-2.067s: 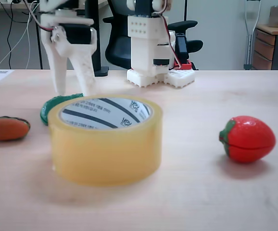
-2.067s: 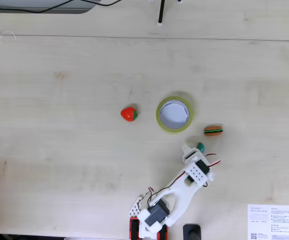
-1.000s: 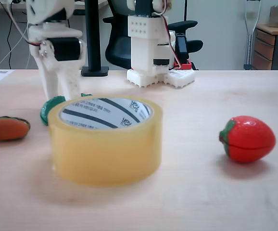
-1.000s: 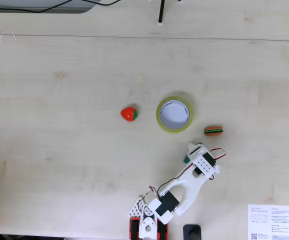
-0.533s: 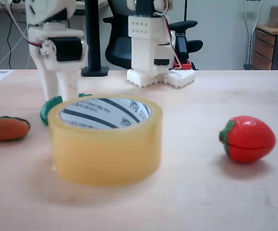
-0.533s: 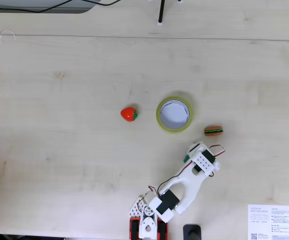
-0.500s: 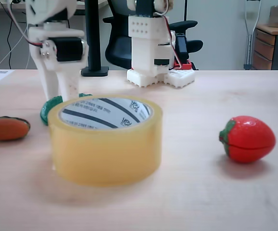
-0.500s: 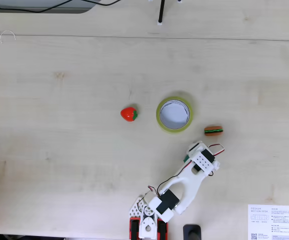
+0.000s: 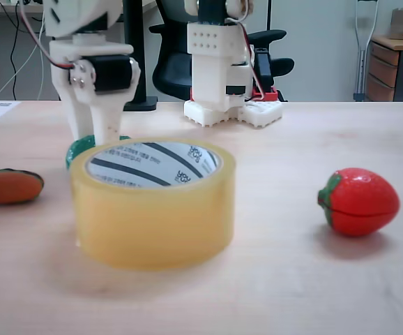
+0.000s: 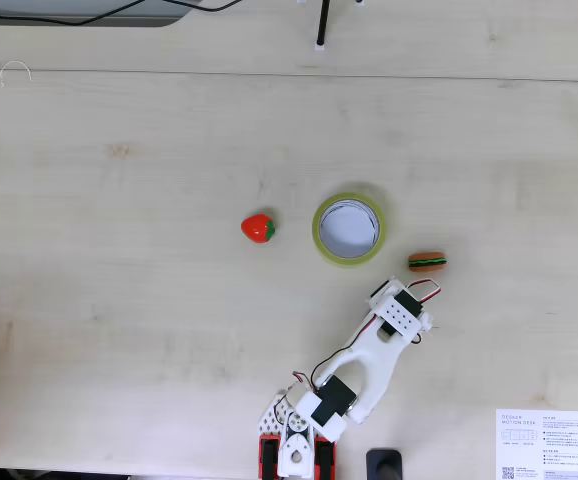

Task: Grasp a cucumber and put it in the hole.

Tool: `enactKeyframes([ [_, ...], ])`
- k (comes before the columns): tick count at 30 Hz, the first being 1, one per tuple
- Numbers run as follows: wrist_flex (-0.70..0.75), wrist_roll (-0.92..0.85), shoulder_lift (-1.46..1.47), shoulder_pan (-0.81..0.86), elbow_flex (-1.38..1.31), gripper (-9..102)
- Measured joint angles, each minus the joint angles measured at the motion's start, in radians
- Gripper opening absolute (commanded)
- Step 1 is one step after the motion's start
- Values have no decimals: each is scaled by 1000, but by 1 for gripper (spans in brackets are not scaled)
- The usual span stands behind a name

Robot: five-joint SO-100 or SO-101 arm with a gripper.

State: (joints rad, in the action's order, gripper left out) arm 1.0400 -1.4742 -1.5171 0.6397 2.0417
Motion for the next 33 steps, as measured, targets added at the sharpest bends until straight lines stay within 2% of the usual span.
enactKeyframes([
  [13, 51, 0, -46, 0, 17, 4],
  [24, 189, 0, -183, 0, 11, 4],
  [33, 316, 0, -245, -3, -160, 4],
])
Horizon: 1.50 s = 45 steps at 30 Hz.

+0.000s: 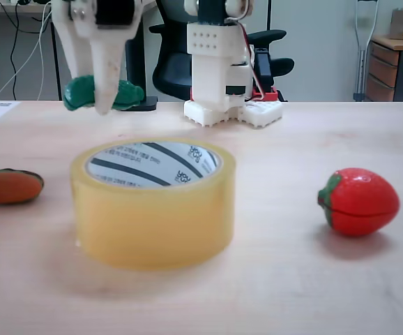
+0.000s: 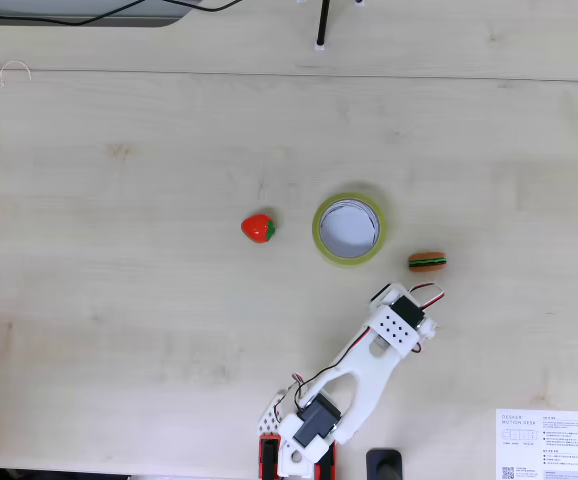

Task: Grasp a cucumber and put it in the hole.

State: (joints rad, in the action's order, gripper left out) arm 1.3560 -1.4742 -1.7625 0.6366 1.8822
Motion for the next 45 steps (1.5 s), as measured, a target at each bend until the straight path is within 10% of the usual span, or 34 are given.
enactKeyframes([
  [24, 140, -5, -41, -400, -225, 4],
  [45, -100, -6, 183, -451, -291, 5],
])
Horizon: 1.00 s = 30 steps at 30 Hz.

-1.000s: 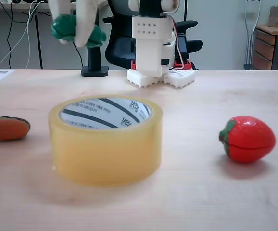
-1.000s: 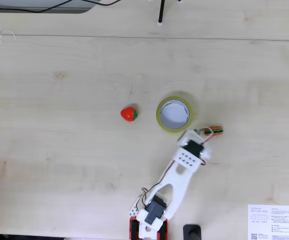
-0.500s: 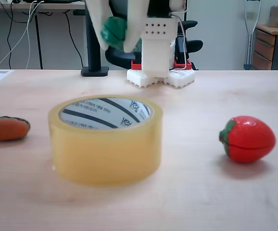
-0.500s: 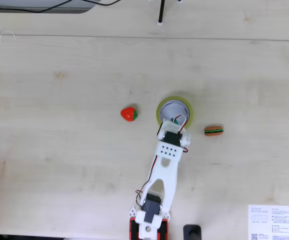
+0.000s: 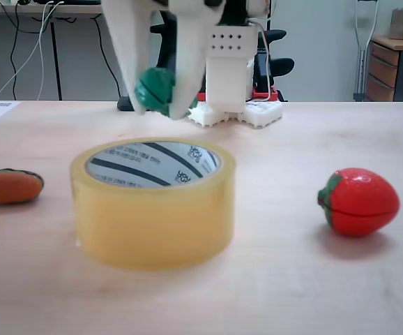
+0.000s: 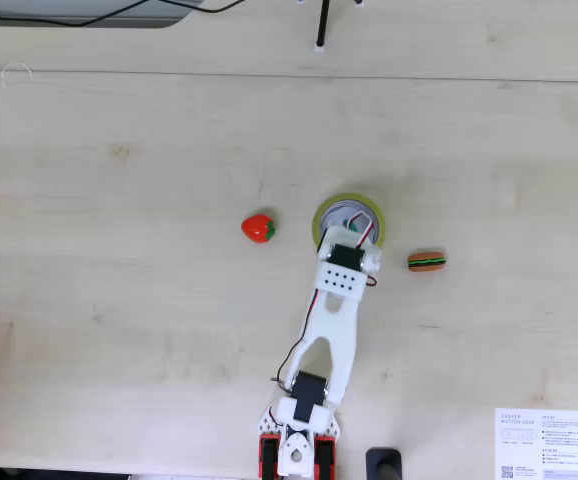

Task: Grasp a cucumber and put it in the hole.

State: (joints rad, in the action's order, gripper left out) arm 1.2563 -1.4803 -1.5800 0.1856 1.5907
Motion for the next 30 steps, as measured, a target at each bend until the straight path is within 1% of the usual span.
enactKeyframes([
  [8, -2, 0, 83, 0, -95, 4],
  [30, -14, 0, 84, 0, -97, 6],
])
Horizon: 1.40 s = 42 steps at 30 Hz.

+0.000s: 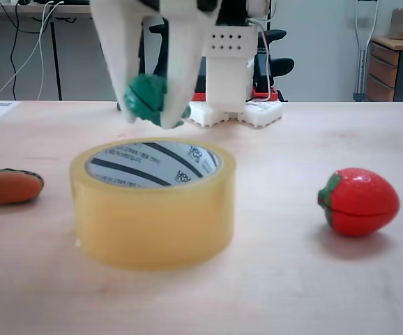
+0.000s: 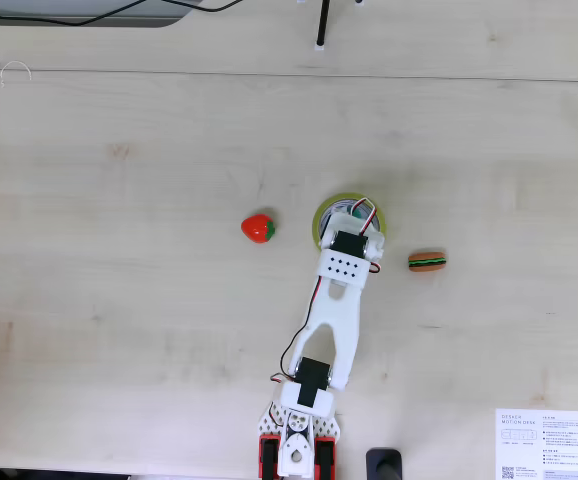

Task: Grasp a cucumber and put it in the hole.

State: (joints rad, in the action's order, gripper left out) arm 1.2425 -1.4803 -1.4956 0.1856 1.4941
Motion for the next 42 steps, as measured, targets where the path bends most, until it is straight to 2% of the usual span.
enactKeyframes([
  [3, -11, 0, 0, 0, 0, 12],
  [8, -17, 0, 14, 0, 0, 42],
  [12, -12, 0, 14, 0, 0, 50],
  [26, 0, 0, 12, -2, 0, 44],
  [38, 115, 0, -195, 21, 0, 31],
  [42, 143, 0, -284, 21, 0, 32],
])
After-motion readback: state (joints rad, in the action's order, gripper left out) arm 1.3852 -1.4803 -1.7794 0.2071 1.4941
